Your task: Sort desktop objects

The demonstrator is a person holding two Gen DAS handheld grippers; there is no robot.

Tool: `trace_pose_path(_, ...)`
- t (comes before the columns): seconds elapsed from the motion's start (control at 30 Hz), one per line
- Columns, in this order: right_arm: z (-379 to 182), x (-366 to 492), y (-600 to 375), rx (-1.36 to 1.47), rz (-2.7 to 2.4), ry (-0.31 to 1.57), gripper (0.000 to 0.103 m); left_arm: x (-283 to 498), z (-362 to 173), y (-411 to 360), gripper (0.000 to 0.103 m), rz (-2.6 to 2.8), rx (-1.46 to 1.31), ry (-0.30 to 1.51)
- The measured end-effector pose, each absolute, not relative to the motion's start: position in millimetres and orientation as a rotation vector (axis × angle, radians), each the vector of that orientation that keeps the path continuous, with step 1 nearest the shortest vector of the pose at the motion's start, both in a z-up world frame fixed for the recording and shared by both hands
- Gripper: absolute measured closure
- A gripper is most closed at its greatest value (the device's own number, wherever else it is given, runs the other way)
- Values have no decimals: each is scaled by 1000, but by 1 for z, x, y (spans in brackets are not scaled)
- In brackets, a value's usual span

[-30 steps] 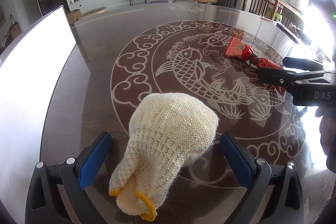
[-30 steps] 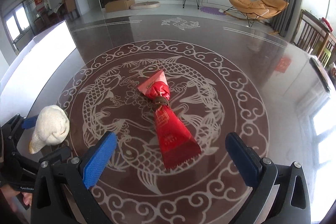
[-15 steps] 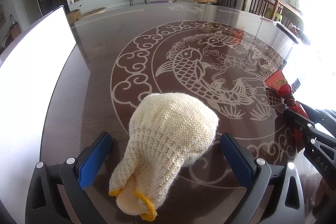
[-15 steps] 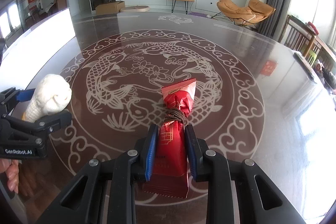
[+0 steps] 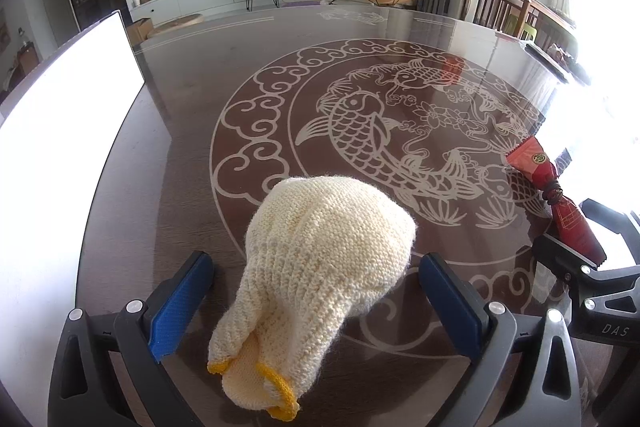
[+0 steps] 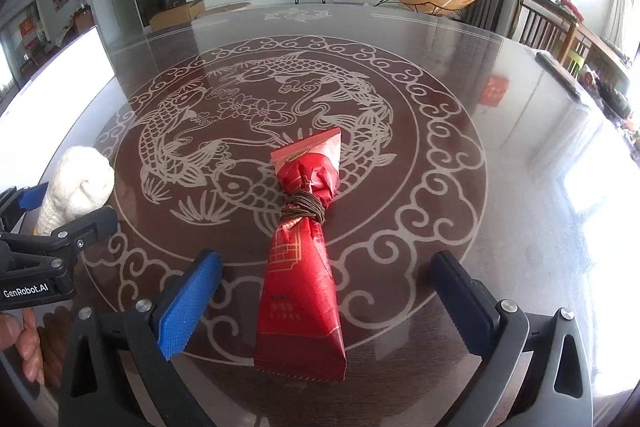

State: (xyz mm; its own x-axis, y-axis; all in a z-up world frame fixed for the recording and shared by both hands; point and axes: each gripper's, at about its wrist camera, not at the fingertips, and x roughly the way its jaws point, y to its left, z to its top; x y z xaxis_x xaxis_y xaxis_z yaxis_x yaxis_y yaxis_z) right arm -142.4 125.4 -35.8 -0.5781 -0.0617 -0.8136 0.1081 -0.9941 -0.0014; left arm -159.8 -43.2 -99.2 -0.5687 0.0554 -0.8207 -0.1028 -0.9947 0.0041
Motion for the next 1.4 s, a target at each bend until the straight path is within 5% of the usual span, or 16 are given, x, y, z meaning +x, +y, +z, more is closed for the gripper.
trace_pose_path(1.4,-37,-144,125,1394,-2707,78,0,-162,-100,-43,0,2704,-1388,82)
